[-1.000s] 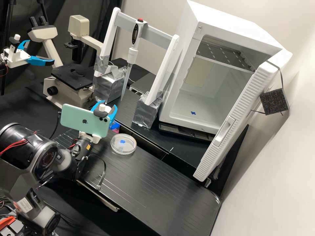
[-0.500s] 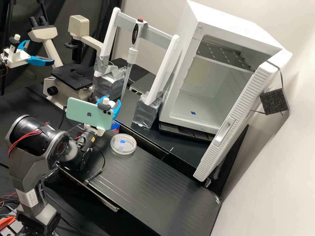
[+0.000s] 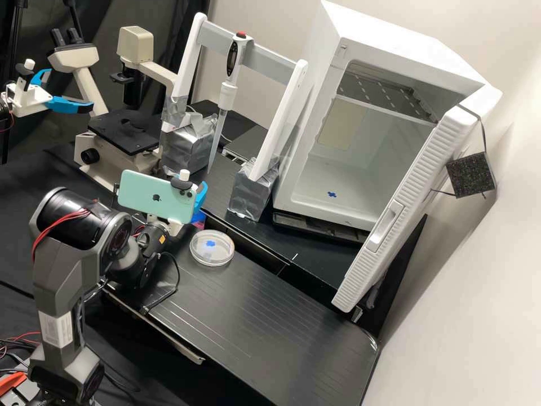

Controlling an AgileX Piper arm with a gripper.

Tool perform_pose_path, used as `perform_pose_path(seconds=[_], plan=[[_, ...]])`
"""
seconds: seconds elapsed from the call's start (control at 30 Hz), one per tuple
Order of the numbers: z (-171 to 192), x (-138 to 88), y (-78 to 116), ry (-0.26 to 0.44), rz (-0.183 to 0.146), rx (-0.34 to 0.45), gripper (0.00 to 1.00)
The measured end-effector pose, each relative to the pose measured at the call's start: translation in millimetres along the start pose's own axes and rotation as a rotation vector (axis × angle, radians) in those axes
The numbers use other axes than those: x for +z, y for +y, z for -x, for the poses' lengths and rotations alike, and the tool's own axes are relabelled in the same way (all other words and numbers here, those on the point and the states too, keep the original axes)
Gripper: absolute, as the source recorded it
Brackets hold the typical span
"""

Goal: Close the bottle

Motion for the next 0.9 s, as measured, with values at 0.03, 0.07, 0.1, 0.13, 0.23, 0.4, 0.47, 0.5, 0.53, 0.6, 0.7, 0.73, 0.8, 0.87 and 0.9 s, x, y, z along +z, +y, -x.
perform_pose_path(seconds=[0.03, 0.07, 0.1, 0.13, 0.23, 0.4, 0.47, 0.5, 0.53, 0.6, 0.7, 0.73, 0.8, 0.87, 0.9], plan=[[0, 0, 0.0, 0.0, 0.0, 0.0, 0.0], [0, 0, 0.1, -0.001, 0.0, 0.001, 0.0], [0, 0, 0.1, -0.001, 0.0, 0.001, 0.0], [0, 0, 0.1, -0.001, 0.0, 0.001, 0.0], [2, 1, -0.5, 0.003, 0.0, 0.005, 0.0], [2, 3, -3.1, 0.007, -0.002, 0.009, 0.0], [3, 4, -3.9, 0.007, -0.002, 0.009, 0.0], [4, 4, -4.2, 0.008, -0.002, 0.01, 0.0], [4, 4, -4.3, 0.008, -0.001, 0.009, 0.0], [6, 6, -3.9, 0.007, 0.001, 0.01, 0.0], [10, 8, -2.8, 0.002, 0.008, 0.007, 0.0], [11, 9, -2.2, 0.002, 0.01, 0.007, 0.0], [13, 9, 0.8, 0.001, 0.008, 0.018, 0.0], [14, 9, 3.1, 0.0, 0.006, 0.025, 0.0], [14, 9, 4.2, -0.001, 0.008, 0.028, 0.0]])
